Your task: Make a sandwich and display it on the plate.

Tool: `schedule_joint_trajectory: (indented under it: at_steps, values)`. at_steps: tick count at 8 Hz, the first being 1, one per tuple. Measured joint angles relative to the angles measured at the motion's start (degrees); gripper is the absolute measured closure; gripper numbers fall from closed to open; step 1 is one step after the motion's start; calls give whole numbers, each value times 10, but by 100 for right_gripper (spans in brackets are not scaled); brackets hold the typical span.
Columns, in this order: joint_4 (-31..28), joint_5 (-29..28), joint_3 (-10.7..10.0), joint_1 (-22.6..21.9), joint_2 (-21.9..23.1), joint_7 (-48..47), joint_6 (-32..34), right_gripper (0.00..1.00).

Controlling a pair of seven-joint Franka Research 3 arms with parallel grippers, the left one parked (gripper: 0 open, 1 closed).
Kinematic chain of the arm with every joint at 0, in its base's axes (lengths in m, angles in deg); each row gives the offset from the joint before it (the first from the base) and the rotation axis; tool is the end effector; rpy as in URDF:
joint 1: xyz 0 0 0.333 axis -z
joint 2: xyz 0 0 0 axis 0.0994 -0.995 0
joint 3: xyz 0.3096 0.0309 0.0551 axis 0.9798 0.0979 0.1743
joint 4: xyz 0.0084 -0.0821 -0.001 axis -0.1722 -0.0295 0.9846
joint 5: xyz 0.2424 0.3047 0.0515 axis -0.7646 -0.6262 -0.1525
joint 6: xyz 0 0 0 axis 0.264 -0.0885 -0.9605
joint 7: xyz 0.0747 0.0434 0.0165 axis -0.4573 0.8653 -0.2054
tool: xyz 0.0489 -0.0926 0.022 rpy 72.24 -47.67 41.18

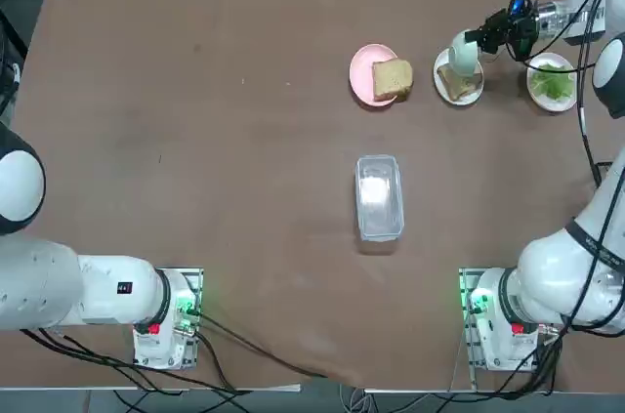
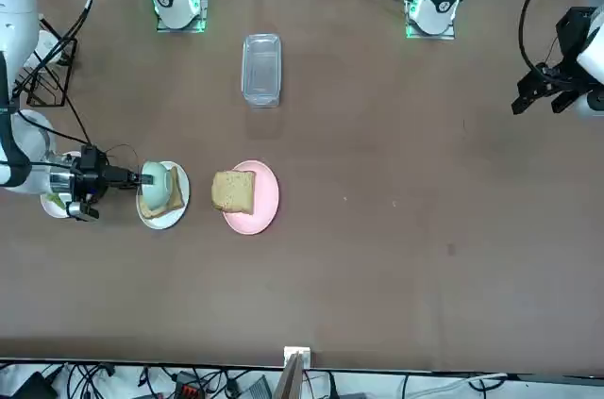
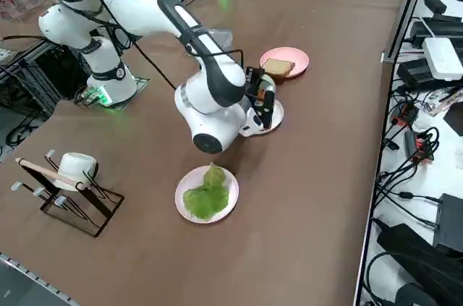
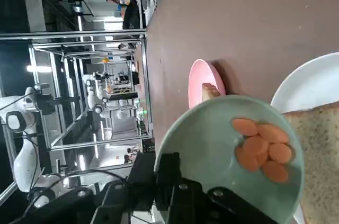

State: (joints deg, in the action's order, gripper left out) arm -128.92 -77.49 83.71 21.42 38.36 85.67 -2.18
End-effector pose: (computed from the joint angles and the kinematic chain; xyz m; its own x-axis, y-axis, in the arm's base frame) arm 0.6095 -0.1135 0.1994 0.9979 0.0016 -0.0646 -0.0628 -0.2133 -0.9750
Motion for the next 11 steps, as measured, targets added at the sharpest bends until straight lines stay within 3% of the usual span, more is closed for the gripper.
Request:
schedule_joint_trajectory:
  at_steps: [11]
  values:
    - [3, -29, 0, 28, -25, 43, 45, 97]
